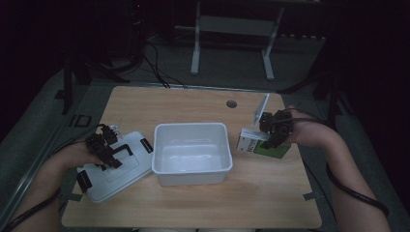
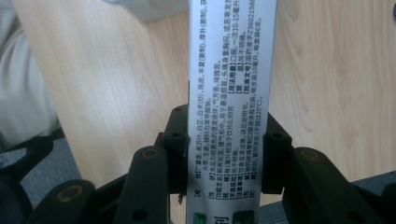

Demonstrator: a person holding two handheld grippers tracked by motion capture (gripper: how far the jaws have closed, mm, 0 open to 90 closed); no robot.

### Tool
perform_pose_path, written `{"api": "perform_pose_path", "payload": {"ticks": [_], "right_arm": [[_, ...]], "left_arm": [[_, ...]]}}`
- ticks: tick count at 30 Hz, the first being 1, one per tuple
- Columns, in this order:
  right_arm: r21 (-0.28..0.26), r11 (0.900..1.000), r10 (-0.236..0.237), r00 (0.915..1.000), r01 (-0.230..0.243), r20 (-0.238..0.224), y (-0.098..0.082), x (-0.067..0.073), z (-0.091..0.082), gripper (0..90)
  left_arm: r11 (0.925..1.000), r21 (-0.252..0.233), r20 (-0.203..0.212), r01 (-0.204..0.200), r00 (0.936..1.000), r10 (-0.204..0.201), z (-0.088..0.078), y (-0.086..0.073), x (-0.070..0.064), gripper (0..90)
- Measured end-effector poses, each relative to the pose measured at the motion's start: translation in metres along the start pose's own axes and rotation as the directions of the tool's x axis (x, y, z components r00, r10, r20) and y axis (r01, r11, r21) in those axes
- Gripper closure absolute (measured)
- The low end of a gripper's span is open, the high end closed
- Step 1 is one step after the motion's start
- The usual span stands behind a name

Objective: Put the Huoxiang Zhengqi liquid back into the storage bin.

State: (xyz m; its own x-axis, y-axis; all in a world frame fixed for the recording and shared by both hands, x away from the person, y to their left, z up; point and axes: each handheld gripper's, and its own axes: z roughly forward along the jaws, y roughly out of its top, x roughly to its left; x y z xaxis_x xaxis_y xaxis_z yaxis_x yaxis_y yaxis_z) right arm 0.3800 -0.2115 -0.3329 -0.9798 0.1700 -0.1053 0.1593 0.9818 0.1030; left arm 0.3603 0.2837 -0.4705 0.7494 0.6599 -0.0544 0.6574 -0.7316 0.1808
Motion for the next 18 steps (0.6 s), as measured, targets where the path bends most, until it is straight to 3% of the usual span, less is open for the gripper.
{"api": "perform_pose_path", "payload": {"ticks": [8,18], "right_arm": [[-0.031,0.998,-0.053,0.9986,0.053,0.009,0.027,0.01,-0.023,63.6],[-0.05,0.99,-0.129,0.9915,0.129,-0.01,0.065,0.022,-0.024,63.6]], "left_arm": [[1.0,0.01,-0.001,-0.001,1.0,0.001,0.002,0.0,-0.001,28.9],[1.0,0.006,-0.007,-0.002,1.0,0.002,0.001,-0.001,0.0,28.9]]}}
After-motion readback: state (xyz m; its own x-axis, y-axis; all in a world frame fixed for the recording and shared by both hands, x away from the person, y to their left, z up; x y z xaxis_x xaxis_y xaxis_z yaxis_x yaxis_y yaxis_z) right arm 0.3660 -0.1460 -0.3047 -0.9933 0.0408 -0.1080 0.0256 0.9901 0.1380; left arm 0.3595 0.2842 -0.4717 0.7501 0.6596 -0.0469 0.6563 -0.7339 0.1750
